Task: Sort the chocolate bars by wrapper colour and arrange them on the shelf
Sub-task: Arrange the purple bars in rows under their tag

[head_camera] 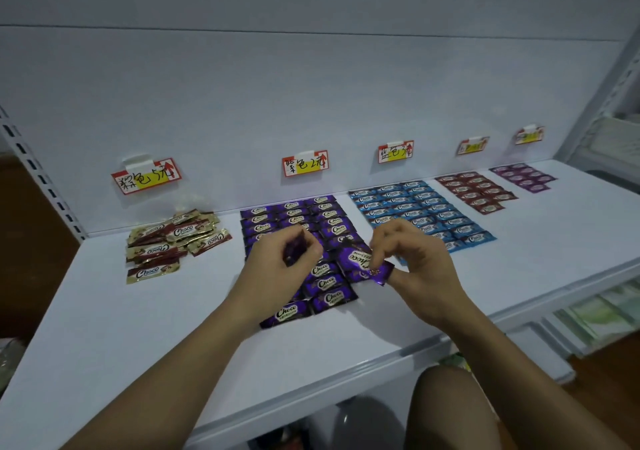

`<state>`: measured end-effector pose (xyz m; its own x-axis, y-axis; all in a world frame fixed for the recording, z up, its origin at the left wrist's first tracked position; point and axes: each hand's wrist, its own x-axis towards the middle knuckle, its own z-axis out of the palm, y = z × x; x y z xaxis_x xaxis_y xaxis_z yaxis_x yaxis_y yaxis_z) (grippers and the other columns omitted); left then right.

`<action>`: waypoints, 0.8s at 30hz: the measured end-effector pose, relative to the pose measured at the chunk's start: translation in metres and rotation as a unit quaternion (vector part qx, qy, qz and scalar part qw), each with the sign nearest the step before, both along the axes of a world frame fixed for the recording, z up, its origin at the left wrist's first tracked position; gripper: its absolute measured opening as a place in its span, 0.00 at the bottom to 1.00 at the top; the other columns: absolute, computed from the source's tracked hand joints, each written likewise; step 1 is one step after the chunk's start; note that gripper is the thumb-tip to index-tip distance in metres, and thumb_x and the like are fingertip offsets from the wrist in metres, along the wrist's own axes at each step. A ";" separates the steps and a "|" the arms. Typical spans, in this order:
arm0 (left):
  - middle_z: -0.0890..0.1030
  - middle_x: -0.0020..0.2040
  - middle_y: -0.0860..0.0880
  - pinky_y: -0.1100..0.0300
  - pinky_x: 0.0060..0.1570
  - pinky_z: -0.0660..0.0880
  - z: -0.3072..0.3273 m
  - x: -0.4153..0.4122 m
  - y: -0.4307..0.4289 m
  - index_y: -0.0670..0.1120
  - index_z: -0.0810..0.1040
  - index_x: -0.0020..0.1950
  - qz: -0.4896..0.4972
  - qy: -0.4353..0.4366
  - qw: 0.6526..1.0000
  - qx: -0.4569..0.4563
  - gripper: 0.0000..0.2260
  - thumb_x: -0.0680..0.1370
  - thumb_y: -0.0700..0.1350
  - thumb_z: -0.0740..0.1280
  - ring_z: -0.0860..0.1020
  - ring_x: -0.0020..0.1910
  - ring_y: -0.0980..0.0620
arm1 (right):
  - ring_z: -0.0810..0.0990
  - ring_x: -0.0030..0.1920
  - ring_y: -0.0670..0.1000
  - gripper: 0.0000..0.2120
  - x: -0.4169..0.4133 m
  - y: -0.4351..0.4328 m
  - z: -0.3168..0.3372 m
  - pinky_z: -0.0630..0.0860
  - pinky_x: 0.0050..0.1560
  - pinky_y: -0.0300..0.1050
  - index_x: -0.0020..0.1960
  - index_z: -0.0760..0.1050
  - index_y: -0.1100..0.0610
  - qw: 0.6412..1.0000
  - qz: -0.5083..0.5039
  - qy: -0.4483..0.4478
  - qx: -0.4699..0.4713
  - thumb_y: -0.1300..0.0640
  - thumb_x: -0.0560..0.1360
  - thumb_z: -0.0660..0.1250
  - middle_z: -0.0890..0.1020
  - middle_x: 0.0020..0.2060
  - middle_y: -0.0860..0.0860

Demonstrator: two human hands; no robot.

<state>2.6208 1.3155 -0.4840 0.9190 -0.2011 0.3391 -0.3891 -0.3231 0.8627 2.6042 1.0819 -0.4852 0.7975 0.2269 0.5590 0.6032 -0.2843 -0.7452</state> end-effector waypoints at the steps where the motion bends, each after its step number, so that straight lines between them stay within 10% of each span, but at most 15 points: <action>1: 0.81 0.38 0.53 0.54 0.43 0.76 -0.002 0.000 -0.001 0.50 0.81 0.43 0.001 -0.014 1.000 0.028 0.06 0.80 0.45 0.69 0.79 0.40 0.50 | 0.80 0.51 0.55 0.11 0.000 -0.003 0.000 0.80 0.43 0.59 0.41 0.79 0.52 1.000 -0.005 0.002 0.002 0.67 0.69 0.74 0.81 0.45 0.49; 6: 0.84 0.43 0.60 0.54 0.45 0.78 -0.009 0.001 0.000 0.52 0.83 0.47 -0.023 -0.096 0.985 0.139 0.05 0.78 0.41 0.72 0.81 0.42 0.55 | 0.81 0.57 0.55 0.09 -0.004 -0.018 -0.004 0.81 0.52 0.57 0.43 0.79 0.52 0.999 -0.022 0.028 0.009 0.66 0.71 0.72 0.83 0.49 0.47; 16: 0.79 0.49 0.61 0.54 0.43 0.78 -0.019 -0.001 -0.003 0.57 0.85 0.52 -0.075 -0.189 0.924 0.323 0.09 0.73 0.52 0.76 0.78 0.46 0.58 | 0.78 0.49 0.47 0.07 0.001 -0.037 -0.039 0.77 0.46 0.42 0.52 0.85 0.51 0.936 -0.092 -0.135 -0.311 0.51 0.78 0.70 0.85 0.47 0.46; 24: 0.79 0.47 0.61 0.54 0.40 0.78 -0.019 -0.001 -0.003 0.58 0.85 0.51 -0.082 -0.174 0.915 0.354 0.07 0.73 0.52 0.75 0.76 0.44 0.59 | 0.78 0.50 0.45 0.10 -0.005 -0.037 -0.034 0.70 0.45 0.29 0.48 0.81 0.50 0.964 -0.116 -0.023 -0.237 0.55 0.70 0.80 0.80 0.47 0.43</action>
